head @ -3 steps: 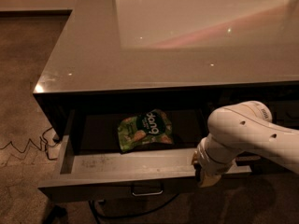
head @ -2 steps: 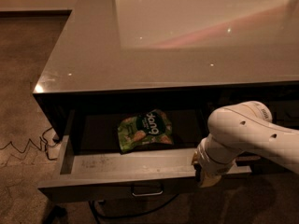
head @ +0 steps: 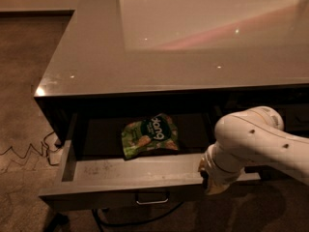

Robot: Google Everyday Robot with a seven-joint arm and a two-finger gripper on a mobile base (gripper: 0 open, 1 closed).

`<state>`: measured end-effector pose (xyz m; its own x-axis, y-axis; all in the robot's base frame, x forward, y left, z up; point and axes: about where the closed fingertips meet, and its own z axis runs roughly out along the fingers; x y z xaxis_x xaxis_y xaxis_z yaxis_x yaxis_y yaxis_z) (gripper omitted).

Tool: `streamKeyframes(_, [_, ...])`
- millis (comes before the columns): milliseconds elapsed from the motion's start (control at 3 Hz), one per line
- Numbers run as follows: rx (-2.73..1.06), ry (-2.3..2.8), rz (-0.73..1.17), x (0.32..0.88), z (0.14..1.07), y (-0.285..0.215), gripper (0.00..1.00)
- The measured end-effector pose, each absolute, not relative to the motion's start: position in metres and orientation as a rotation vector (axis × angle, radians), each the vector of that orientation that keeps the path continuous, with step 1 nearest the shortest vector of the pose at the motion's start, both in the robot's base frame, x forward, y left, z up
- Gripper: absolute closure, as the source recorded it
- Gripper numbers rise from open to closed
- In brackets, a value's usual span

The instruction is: Open top drawer

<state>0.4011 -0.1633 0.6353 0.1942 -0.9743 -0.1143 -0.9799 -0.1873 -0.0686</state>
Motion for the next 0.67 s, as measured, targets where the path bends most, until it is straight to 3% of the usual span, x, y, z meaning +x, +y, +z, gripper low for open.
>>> streamKeyframes(333, [-2.335,1.907,0.007,0.392,0.649,-0.162,0.1])
streamKeyframes(667, [-2.343,1.883,-0.061,0.382,0.665,-0.159,0.0])
